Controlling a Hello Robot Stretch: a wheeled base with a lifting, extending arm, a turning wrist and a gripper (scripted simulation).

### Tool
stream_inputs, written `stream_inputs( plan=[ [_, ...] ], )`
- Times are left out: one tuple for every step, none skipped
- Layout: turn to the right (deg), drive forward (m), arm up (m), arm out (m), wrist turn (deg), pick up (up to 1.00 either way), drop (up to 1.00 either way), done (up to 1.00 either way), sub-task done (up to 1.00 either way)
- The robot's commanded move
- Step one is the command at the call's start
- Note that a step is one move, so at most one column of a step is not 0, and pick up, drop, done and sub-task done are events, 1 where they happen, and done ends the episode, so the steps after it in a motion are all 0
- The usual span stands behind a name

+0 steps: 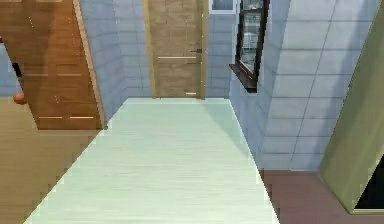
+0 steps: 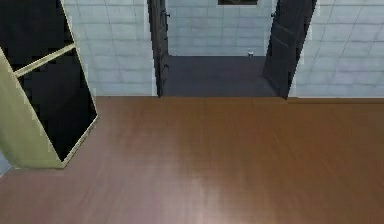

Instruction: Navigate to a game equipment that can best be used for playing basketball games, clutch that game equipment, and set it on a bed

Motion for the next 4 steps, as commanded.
stream_inputs(
  plan=[
    [0.0,0.45,0.00,0.00,0.0,0.00,0.00,0.00,0.00],
    [-45.0,0.00,0.00,0.00,0.0,0.00,0.00,0.00,0.00],
    [-18.0,0.00,0.00,0.00,0.0,0.00,0.00,0.00,0.00],
    [0.0,0.45,0.00,0.00,0.0,0.00,0.00,0.00,0.00]
  ],
)
